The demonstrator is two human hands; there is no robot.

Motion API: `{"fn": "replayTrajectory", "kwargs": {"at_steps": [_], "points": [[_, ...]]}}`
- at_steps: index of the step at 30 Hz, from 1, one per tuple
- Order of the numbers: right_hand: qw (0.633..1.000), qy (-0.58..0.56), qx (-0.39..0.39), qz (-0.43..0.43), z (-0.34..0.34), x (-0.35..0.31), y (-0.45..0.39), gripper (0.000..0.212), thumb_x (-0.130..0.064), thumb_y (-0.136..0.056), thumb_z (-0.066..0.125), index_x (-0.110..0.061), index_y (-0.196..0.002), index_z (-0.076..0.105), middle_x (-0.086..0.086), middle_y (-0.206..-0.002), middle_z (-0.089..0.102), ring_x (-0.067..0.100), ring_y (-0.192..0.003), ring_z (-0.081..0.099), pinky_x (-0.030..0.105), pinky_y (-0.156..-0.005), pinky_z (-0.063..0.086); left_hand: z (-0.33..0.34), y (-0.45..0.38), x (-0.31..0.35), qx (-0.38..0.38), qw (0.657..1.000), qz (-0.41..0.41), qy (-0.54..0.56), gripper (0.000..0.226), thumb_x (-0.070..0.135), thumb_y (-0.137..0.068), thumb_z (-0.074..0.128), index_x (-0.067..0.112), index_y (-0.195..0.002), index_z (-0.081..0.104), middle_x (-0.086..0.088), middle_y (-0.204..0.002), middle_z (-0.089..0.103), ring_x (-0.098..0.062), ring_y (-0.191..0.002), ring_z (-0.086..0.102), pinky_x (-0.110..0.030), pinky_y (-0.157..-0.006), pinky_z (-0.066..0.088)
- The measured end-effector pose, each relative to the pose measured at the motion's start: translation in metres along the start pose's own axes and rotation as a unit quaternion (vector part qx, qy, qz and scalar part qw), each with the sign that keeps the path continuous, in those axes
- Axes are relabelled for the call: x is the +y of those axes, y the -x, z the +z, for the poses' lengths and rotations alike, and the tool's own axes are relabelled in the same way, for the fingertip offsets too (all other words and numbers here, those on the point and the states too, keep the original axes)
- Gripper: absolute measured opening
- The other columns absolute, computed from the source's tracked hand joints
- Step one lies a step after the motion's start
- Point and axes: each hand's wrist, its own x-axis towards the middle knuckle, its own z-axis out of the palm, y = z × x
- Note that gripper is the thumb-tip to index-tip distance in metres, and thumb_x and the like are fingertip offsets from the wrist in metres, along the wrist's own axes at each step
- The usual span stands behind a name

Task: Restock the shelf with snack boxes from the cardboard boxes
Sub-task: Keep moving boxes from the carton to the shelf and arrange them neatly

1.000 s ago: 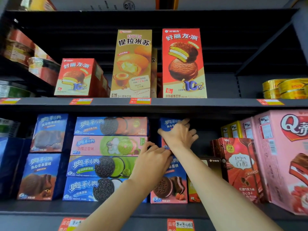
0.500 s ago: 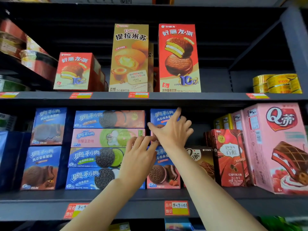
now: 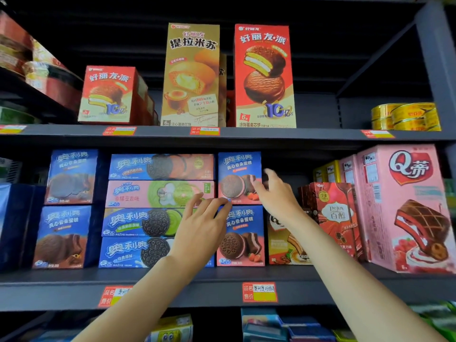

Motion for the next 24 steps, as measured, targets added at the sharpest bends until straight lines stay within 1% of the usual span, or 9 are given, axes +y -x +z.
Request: {"fn": "replayTrajectory", "kwargs": {"at_steps": [3,5,8,11,15,16,19,22,24], "points": [[0.999,-0.044,-0.006,-0.002,-0.006,0.001,-0.010,0.063,-0.037,-0.096,0.048,-0.020,-0.149,0.017,0.008,-0.139,0.047,0.024,-0.119,0.051,0.034,-0.093,0.043,-0.001,-0.002,0.002,-0.032,0.999,0.003,0.015,0.042,0.016,-0.077,0.037,0.012,-0.102,0.070,-0.002,-0.100,0.068,-0.020,-0.082,0.066,-0.041,-0.101,0.030],[0.999,-0.043,-0.016,0.019,-0.009,0.004,-0.021,0.064,-0.038,-0.094,0.051,-0.015,-0.147,0.024,0.009,-0.142,0.045,0.026,-0.130,0.043,0.033,-0.100,0.037,-0.001,-0.001,0.003,-0.046,0.999,0.007,0.021,0.042,0.018,-0.076,0.037,0.011,-0.102,0.070,-0.002,-0.101,0.068,-0.020,-0.083,0.067,-0.042,-0.102,0.030],[0.997,-0.031,-0.052,0.039,-0.011,0.011,-0.035,0.067,-0.048,-0.089,0.053,-0.012,-0.143,0.034,0.008,-0.140,0.048,0.024,-0.128,0.045,0.035,-0.103,0.038,-0.002,0.000,0.005,-0.062,0.998,0.016,0.018,0.043,0.021,-0.076,0.038,0.009,-0.103,0.069,-0.003,-0.102,0.068,-0.020,-0.083,0.067,-0.043,-0.101,0.030],[0.988,-0.072,-0.121,0.066,-0.019,0.014,-0.045,0.085,-0.059,-0.078,0.062,-0.015,-0.143,0.033,0.005,-0.142,0.045,0.020,-0.129,0.043,0.038,-0.108,0.036,-0.001,0.000,0.006,-0.065,0.998,0.020,0.018,0.044,0.023,-0.075,0.039,0.009,-0.103,0.070,-0.003,-0.100,0.068,-0.021,-0.083,0.066,-0.043,-0.101,0.030],[0.966,-0.123,-0.208,0.087,-0.023,0.014,-0.048,0.119,-0.071,-0.047,0.073,-0.017,-0.144,0.031,0.002,-0.144,0.043,0.019,-0.134,0.037,0.038,-0.113,0.027,0.000,0.001,0.006,-0.055,0.998,0.022,0.025,0.043,0.023,-0.075,0.041,0.008,-0.104,0.069,-0.005,-0.101,0.067,-0.021,-0.084,0.066,-0.043,-0.101,0.031],[0.963,-0.130,-0.217,0.087,-0.022,0.015,-0.048,0.120,-0.070,-0.045,0.074,-0.018,-0.144,0.031,0.003,-0.144,0.043,0.019,-0.134,0.036,0.039,-0.114,0.026,0.000,0.002,0.006,-0.053,0.998,0.022,0.025,0.043,0.023,-0.076,0.041,0.008,-0.105,0.068,-0.005,-0.102,0.067,-0.021,-0.084,0.065,-0.044,-0.101,0.031],[0.960,-0.144,-0.224,0.084,-0.018,0.022,-0.049,0.098,-0.054,-0.064,0.075,-0.016,-0.143,0.032,0.003,-0.142,0.044,0.018,-0.132,0.038,0.033,-0.109,0.027,-0.001,0.003,0.006,-0.049,0.998,0.026,0.021,0.042,0.022,-0.076,0.041,0.007,-0.105,0.068,-0.006,-0.102,0.066,-0.023,-0.085,0.065,-0.044,-0.102,0.030],[0.961,-0.143,-0.225,0.077,-0.017,0.025,-0.052,0.084,-0.047,-0.071,0.074,-0.016,-0.140,0.037,0.004,-0.139,0.048,0.017,-0.128,0.042,0.031,-0.105,0.029,-0.002,0.002,0.005,-0.046,0.998,0.032,0.022,0.041,0.021,-0.076,0.041,0.008,-0.102,0.069,-0.006,-0.102,0.066,-0.023,-0.086,0.065,-0.043,-0.103,0.030],[0.962,-0.138,-0.223,0.078,-0.019,0.021,-0.047,0.087,-0.050,-0.070,0.074,-0.017,-0.141,0.036,0.005,-0.141,0.047,0.017,-0.129,0.042,0.033,-0.109,0.030,-0.002,0.003,0.005,-0.047,0.998,0.033,0.021,0.040,0.022,-0.077,0.041,0.008,-0.102,0.069,-0.006,-0.102,0.066,-0.024,-0.087,0.065,-0.044,-0.103,0.030]]}}
